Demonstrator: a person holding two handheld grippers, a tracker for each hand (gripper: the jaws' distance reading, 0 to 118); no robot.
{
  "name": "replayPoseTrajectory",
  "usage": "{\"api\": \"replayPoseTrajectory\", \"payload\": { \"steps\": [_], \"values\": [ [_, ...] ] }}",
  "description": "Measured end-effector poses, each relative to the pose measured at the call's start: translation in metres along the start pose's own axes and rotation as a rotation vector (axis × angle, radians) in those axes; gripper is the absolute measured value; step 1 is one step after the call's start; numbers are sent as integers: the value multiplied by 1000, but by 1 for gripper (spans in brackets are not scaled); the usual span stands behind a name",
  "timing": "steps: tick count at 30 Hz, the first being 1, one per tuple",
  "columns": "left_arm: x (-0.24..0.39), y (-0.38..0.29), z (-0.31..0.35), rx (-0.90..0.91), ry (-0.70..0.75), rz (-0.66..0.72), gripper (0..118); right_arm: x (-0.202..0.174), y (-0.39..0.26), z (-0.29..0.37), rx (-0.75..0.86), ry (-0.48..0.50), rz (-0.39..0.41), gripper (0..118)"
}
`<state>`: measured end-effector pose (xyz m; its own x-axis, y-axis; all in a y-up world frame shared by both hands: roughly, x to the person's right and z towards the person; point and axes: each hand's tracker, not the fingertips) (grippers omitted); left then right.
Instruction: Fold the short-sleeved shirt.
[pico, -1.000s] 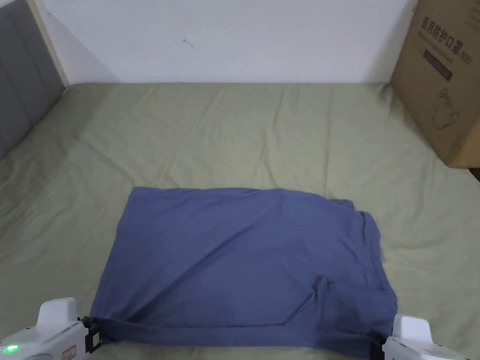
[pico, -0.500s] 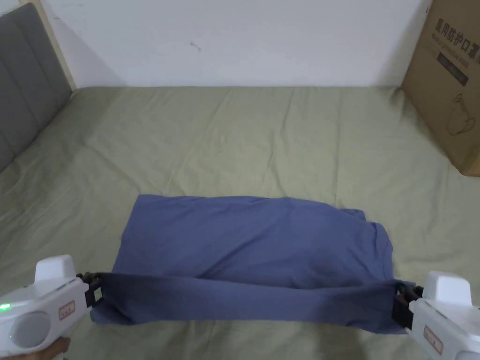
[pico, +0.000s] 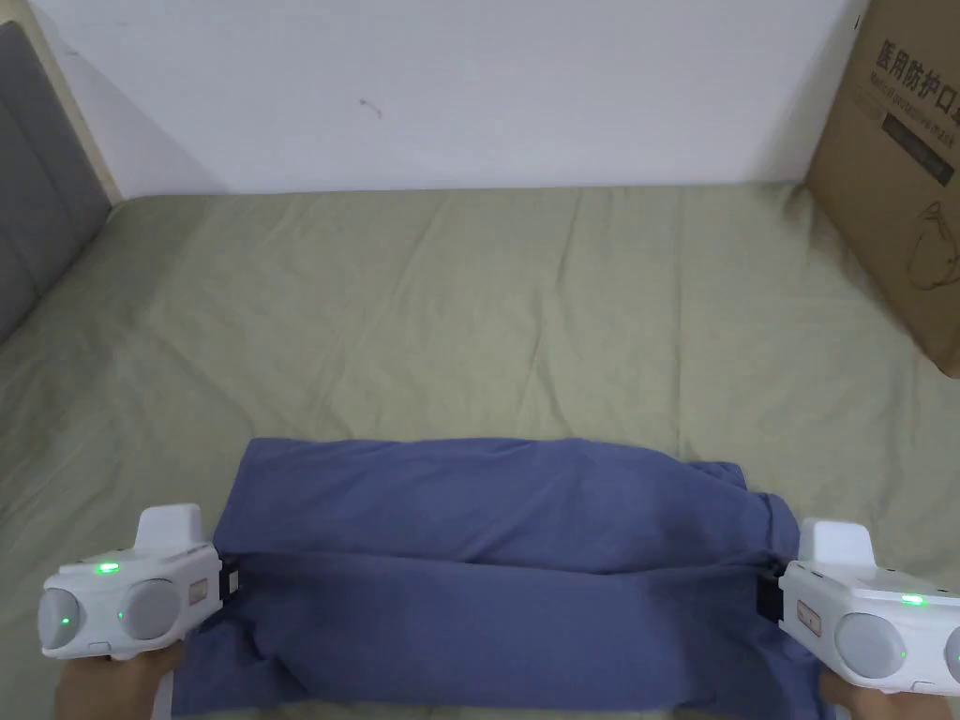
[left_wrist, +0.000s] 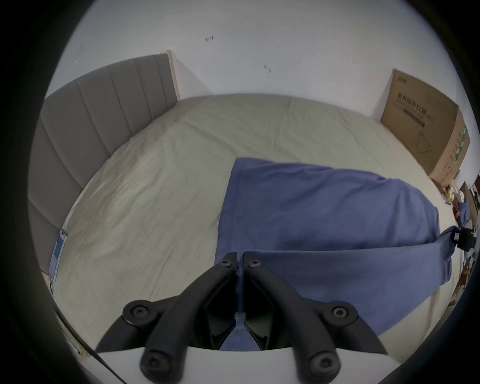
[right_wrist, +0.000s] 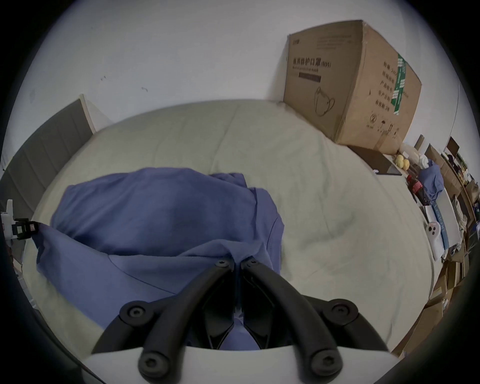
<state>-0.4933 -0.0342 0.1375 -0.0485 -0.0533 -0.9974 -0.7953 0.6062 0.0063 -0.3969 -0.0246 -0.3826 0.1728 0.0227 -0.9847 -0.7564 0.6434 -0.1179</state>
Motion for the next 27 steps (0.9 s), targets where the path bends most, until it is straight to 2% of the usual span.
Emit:
{"api": "replayPoseTrajectory", "payload": {
  "steps": [6,8,9,10,11,12,13,14,15,16,22,27],
  "values": [
    [16,-16,-25,-133,46,-52,1,-3,-10,-37,-120,-8,-35,2],
    [18,-19,-23,-107,58,-74,3,-8,-13,-30,-123,-11,-42,2],
    [19,-18,-20,-101,59,-80,10,-12,-12,-21,-115,-12,-43,3],
    [17,-15,-19,-102,57,-77,27,-15,-11,-13,-99,-13,-41,5],
    [14,-12,-18,-110,45,-69,46,-18,-8,-6,-87,-14,-39,12],
    [13,-10,-14,-117,33,-60,67,-20,-6,1,-71,-18,-32,27],
    [13,-6,-5,-106,10,-40,84,-16,-1,11,-38,-23,-28,57],
    [13,-3,6,-60,-22,-14,94,-17,4,24,1,-15,-28,79],
    [14,2,31,-14,-44,4,100,-19,9,35,33,-15,-24,95],
    [15,6,47,40,-58,19,101,-19,15,52,77,-9,-23,100],
    [19,21,138,295,-142,51,101,-29,41,163,353,31,-15,100],
    [25,4,205,555,-90,47,101,-46,37,241,546,3,16,100]
  ]
}}
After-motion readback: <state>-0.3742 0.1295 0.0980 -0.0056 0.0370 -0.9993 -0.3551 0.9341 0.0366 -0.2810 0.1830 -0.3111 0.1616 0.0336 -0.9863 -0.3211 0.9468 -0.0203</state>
